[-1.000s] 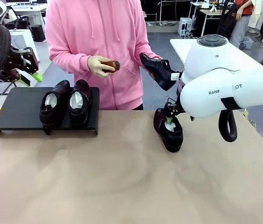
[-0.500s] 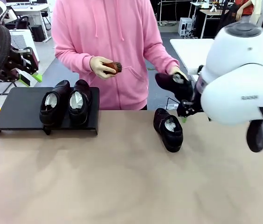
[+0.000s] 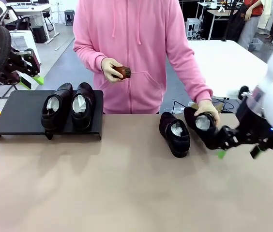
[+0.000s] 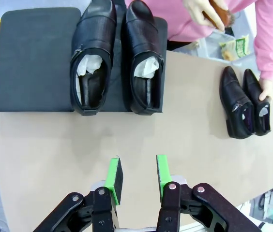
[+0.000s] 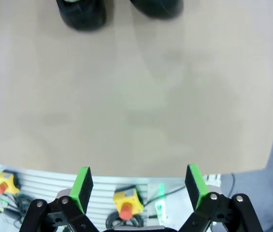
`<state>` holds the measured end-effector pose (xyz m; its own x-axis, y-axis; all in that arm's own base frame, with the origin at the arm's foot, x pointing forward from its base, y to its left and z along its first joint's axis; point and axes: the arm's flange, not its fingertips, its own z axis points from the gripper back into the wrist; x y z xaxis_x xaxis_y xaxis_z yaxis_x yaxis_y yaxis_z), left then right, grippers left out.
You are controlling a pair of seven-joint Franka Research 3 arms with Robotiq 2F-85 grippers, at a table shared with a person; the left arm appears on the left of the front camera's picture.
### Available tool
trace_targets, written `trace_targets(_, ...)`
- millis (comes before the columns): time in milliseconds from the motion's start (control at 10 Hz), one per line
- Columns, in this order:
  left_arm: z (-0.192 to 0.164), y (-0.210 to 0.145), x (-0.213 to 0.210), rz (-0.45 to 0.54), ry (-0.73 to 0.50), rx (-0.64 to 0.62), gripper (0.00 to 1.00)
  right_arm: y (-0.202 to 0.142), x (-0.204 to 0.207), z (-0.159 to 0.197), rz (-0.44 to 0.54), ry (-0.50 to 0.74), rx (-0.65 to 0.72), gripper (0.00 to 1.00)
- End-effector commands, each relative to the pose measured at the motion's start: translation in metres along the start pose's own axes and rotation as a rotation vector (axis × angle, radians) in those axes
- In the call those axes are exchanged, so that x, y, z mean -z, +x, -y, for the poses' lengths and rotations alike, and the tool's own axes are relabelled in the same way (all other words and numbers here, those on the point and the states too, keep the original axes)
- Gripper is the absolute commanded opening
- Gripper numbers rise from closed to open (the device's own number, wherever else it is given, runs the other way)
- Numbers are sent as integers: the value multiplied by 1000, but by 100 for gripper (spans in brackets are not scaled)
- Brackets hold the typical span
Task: Organize the shoes by placing them on the stand.
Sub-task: Pick up one Shoe and place it in the middle of the table.
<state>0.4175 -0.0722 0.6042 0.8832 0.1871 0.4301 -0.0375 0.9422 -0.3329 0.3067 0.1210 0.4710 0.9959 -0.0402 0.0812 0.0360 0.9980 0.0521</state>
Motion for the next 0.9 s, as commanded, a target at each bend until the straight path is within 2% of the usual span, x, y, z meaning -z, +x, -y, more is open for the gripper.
trace_targets(0, -1, 1, -1, 2, -14, 0, 40, -21, -4, 6, -20, 22, -41, 100)
trace_targets(400, -1, 1, -1, 2, -14, 0, 40, -32, -1, 5, -23, 23, -54, 100)
trace_targets(700, -1, 1, -1, 2, -14, 0, 40, -27, 1, 5, -36, 18, -33, 100)
trace_targets(800, -1, 1, -1, 2, -14, 0, 40, -20, -14, 0, -18, -10, -32, 100)
